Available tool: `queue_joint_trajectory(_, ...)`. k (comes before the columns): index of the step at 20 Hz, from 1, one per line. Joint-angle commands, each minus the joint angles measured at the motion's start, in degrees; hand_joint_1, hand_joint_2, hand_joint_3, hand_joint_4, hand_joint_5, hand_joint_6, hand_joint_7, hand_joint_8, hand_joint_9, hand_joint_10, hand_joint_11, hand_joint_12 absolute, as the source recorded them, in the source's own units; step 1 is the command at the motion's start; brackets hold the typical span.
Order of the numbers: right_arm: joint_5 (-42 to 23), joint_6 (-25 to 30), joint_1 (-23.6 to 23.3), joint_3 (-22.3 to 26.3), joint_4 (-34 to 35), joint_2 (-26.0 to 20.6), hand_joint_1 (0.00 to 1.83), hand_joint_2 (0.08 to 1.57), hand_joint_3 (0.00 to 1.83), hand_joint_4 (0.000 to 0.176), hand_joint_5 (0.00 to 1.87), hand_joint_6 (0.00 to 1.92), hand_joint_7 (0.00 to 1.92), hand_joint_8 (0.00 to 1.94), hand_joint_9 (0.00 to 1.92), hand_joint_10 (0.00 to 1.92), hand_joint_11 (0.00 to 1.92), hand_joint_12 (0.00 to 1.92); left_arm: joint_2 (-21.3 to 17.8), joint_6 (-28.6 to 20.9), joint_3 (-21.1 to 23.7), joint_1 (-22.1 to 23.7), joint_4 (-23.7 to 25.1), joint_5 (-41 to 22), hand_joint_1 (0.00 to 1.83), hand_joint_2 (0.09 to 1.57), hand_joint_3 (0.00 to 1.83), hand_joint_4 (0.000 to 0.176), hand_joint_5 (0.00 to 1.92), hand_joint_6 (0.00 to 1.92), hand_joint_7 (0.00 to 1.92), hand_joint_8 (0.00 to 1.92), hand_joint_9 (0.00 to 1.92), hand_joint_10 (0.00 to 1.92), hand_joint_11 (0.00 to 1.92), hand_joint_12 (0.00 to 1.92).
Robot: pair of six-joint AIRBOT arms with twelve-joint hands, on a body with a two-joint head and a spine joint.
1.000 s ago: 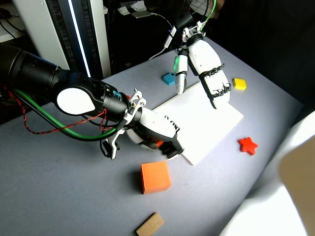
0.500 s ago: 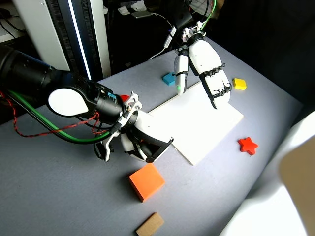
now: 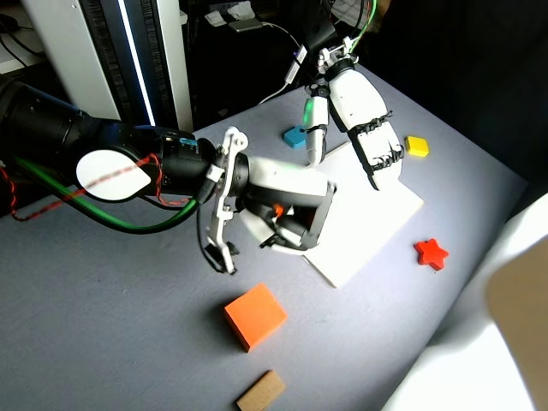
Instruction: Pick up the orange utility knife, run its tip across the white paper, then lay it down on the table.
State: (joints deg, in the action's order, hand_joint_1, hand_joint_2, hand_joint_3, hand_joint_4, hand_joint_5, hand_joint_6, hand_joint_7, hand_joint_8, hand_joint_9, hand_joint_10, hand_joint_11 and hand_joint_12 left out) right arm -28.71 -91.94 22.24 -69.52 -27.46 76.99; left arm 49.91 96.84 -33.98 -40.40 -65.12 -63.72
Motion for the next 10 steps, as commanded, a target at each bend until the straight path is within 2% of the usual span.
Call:
queue_joint_trajectory(1, -12.03, -3.43, -0.09, -1.76, 0.40, 1.20, 1.42, 1.09, 0.50, 0.176, 1.35, 1.92, 1.53, 1.94, 1.67, 1.92, 1.73, 1.92, -0.30, 0.10, -1.03, -0.04, 2.26, -4.93, 0.01, 1.29, 0.00, 0.002, 0.02, 0.00, 0.09, 0.00, 0.12, 0.01, 0.00, 0.43)
queue_joint_trajectory(3, -18.17, -8.07, 0.92, -6.42, 0.39, 4.52, 1.42, 1.08, 0.50, 0.176, 1.30, 1.92, 1.50, 1.94, 1.67, 1.92, 1.74, 1.92, -0.68, 0.10, -3.17, -0.50, 0.89, -4.93, 0.00, 1.29, 0.00, 0.010, 0.00, 0.00, 0.07, 0.00, 0.09, 0.00, 0.00, 0.35)
queue_joint_trajectory(5, -24.32, -13.46, 1.97, -10.98, 0.36, 8.13, 1.49, 1.06, 0.48, 0.176, 1.39, 1.92, 1.55, 1.94, 1.67, 1.92, 1.73, 1.92, -1.16, 0.15, -6.17, -0.86, 0.09, -4.06, 0.00, 1.29, 0.00, 0.007, 0.00, 0.00, 0.06, 0.00, 0.09, 0.00, 0.00, 0.36)
queue_joint_trajectory(7, -27.59, -15.37, 2.74, -13.44, -1.48, 10.21, 1.51, 1.06, 0.49, 0.176, 1.39, 1.92, 1.55, 1.94, 1.67, 1.92, 1.73, 1.92, -1.38, 0.30, -8.28, -1.01, -0.05, -2.54, 0.00, 1.29, 0.00, 0.010, 0.00, 0.00, 0.10, 0.01, 0.11, 0.01, 0.00, 0.42)
queue_joint_trajectory(10, -29.86, -18.98, 4.36, -16.99, -6.34, 13.30, 1.49, 1.07, 0.50, 0.176, 1.38, 1.92, 1.53, 1.94, 1.66, 1.92, 1.73, 1.92, -1.60, 0.29, -11.38, -1.42, -0.88, -2.00, 0.00, 1.29, 0.00, 0.009, 0.00, 0.00, 0.10, 0.00, 0.10, 0.00, 0.00, 0.37)
